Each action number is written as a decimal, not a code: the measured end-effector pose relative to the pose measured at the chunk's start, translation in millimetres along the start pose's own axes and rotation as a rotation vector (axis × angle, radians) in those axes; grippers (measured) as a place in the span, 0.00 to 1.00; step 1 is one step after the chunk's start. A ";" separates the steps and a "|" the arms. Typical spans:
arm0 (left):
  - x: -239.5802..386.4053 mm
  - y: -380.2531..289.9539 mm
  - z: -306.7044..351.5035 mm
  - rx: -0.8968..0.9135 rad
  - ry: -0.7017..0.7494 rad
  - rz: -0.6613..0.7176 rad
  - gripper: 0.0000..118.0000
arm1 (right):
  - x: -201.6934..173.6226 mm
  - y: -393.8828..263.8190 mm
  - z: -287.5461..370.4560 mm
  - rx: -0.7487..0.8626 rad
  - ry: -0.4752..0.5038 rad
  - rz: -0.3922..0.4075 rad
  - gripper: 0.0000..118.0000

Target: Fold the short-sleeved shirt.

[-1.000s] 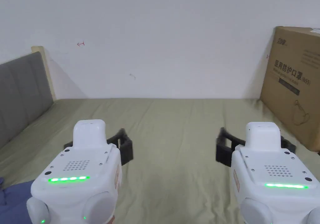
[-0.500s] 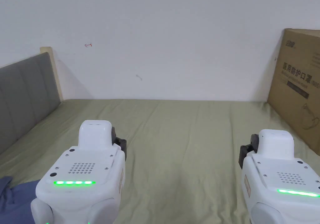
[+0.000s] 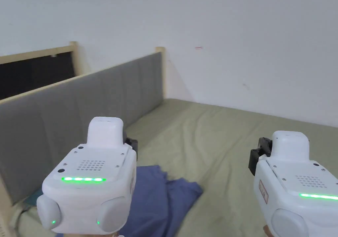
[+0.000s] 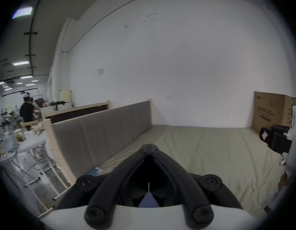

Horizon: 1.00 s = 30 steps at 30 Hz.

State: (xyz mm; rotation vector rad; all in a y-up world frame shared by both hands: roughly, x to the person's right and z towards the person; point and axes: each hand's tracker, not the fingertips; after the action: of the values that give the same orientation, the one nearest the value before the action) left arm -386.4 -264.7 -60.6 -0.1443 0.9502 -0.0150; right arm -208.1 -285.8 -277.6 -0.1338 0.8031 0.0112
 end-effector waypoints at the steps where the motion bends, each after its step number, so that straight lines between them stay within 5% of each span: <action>1: -10.4 -1.4 3.3 -0.002 0.024 -0.010 0.00 | -11.3 -1.4 -3.4 -0.006 0.025 -0.003 0.00; 8: -44.2 -11.8 1.5 -0.052 0.094 -0.008 0.00 | -58.0 -16.5 -12.8 -0.069 0.134 0.029 0.00; 16: -37.9 -54.7 -61.3 -0.261 0.012 0.031 0.05 | -56.7 -33.5 -20.7 -0.131 0.135 0.042 0.00; 18: -37.2 -74.1 -91.5 -0.370 -0.024 0.062 0.19 | -53.3 -39.2 -24.5 -0.153 0.126 0.044 0.00; 20: -35.7 -98.7 -123.4 -0.493 -0.098 0.141 0.76 | -48.4 -46.5 -28.2 -0.170 0.116 0.042 0.00; 21: -34.8 -108.7 -132.8 -0.535 -0.114 0.169 0.94 | -45.2 -49.4 -30.3 -0.183 0.119 0.039 0.00; 30: 8.4 -189.1 -205.9 -0.797 -0.194 0.155 0.98 | -20.4 -84.6 -63.5 -0.315 0.060 0.039 0.00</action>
State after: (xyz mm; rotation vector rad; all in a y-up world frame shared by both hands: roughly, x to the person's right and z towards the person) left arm -539.0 -476.5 -160.8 -0.7920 0.7271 0.5175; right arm -262.6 -376.7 -296.8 -0.4177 0.8596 0.1713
